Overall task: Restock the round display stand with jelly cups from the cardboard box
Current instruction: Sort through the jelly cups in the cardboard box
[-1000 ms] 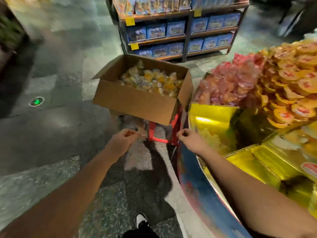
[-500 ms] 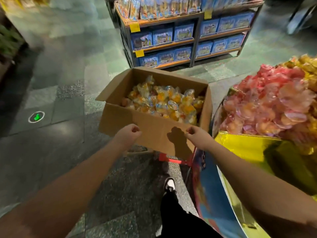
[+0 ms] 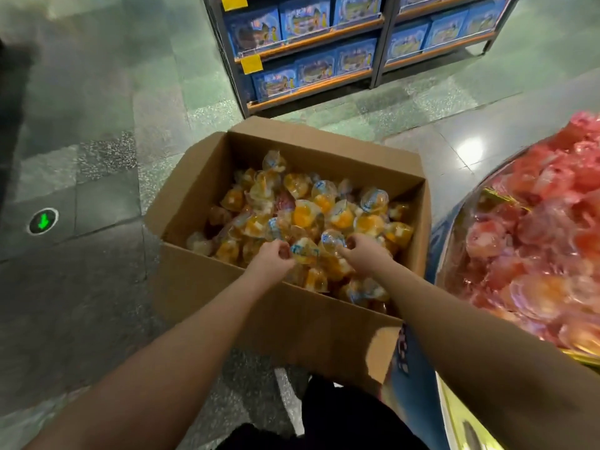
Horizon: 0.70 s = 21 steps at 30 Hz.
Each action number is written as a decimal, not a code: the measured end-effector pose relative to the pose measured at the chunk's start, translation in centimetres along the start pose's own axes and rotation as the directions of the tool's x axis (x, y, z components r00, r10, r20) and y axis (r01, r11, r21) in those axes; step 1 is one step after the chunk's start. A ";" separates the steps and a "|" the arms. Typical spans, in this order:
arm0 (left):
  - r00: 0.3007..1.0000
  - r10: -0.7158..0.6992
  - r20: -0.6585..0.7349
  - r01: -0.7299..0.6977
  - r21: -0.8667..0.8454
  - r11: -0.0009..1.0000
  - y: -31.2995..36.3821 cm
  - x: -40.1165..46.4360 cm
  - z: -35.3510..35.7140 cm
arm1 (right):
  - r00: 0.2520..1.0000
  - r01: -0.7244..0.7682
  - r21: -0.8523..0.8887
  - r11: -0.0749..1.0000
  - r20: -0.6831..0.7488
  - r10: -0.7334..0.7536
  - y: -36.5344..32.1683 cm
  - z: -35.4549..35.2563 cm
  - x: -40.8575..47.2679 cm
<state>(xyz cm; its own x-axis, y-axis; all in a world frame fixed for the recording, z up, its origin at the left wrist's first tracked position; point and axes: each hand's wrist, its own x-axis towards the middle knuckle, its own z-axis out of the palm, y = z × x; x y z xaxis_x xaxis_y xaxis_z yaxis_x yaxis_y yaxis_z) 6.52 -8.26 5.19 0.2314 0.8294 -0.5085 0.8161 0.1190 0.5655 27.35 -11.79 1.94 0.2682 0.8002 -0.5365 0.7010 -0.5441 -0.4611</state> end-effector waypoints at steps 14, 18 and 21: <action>0.977 -0.110 0.183 0.094 0.091 0.991 -1.1 8.7 2.9 | 0.987 -0.160 -0.080 0.984 -0.025 0.158 -0.4 4.6 6.7; 0.976 -0.071 0.208 0.049 0.110 0.993 -1.9 9.4 3.4 | 0.981 -0.186 0.016 0.983 -0.050 0.186 -0.6 5.5 6.7; 0.977 -0.029 0.211 0.001 0.131 0.991 -2.2 9.8 3.4 | 0.973 -0.210 0.107 0.972 -0.077 0.219 -1.1 5.9 6.6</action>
<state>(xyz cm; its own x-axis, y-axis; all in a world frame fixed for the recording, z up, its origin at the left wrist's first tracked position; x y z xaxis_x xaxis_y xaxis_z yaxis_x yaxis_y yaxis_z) 8.78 -2.27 -3.27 0.3146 0.6916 -0.6502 0.8786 0.0470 0.4751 24.48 -7.41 -5.26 0.4655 0.6787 -0.5680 0.5544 -0.7239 -0.4107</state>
